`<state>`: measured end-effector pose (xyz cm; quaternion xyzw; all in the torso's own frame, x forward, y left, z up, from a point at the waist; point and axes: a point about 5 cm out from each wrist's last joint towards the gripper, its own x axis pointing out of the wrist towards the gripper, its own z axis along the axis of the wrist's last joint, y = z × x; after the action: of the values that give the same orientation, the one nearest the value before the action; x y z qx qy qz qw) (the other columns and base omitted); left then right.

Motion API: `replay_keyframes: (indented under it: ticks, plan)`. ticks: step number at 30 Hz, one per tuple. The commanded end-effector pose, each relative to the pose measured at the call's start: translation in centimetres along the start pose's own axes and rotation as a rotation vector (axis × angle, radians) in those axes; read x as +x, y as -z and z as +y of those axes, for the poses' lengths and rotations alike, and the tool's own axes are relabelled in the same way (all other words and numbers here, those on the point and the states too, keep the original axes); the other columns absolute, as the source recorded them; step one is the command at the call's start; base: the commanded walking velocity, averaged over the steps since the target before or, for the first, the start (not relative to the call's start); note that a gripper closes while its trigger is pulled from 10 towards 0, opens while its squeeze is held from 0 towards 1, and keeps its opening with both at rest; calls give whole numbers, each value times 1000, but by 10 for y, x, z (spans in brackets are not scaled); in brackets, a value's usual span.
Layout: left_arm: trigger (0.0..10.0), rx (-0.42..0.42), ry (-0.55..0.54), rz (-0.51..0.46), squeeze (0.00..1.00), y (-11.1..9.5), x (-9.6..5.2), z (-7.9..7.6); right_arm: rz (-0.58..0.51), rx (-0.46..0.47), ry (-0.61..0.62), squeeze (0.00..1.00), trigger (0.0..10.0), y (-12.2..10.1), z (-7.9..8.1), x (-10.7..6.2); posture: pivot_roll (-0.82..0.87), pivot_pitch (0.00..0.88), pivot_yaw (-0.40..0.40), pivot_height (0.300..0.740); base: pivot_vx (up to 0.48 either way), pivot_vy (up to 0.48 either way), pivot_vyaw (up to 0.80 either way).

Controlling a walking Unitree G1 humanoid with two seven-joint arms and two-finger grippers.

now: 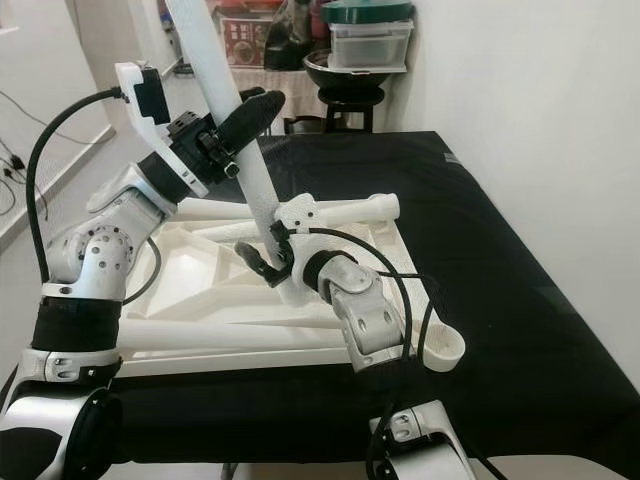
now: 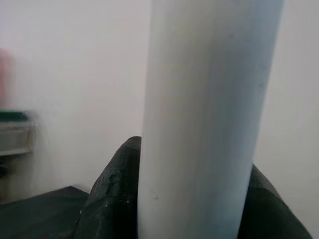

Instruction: Building children table

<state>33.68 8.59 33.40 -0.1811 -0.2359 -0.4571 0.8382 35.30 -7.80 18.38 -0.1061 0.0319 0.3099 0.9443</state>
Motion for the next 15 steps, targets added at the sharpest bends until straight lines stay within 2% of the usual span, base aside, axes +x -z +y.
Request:
replay_keyframes:
  ticks: [1, 5, 6, 7, 8, 15]
  plan:
    - [0, -95, 191, -27, 0, 4, 22, -32, 33, 10, -22, 0, 10000, 8, 13, 9, -118, 0, 20, 740, 0, 0, 0]
    - [0, -106, 196, -29, 0, 4, 23, -33, -20, 41, 8, 0, 10000, 6, 10, 10, -116, 0, 20, 740, 0, 0, 0]
    - [0, -107, 197, -28, 0, 4, 23, -33, -41, 43, 12, 0, 2235, 4, 9, 10, -115, 0, 19, 740, 0, 0, 0]
    - [0, -107, 197, -28, 0, 4, 23, -33, -41, 43, 12, 0, 2235, 4, 9, 10, -115, 0, 19, 740, 0, 0, 0]
    - [0, -108, 198, -28, 0, 5, 23, -33, -61, 49, 15, 0, 0, 2, 9, 10, -115, 0, 19, 740, 0, 0, 0]
    - [0, -120, 199, -30, 0, 6, 23, -33, -204, 89, 18, 0, 0, -17, 8, 9, -116, 0, 23, 740, 0, 0, 0]
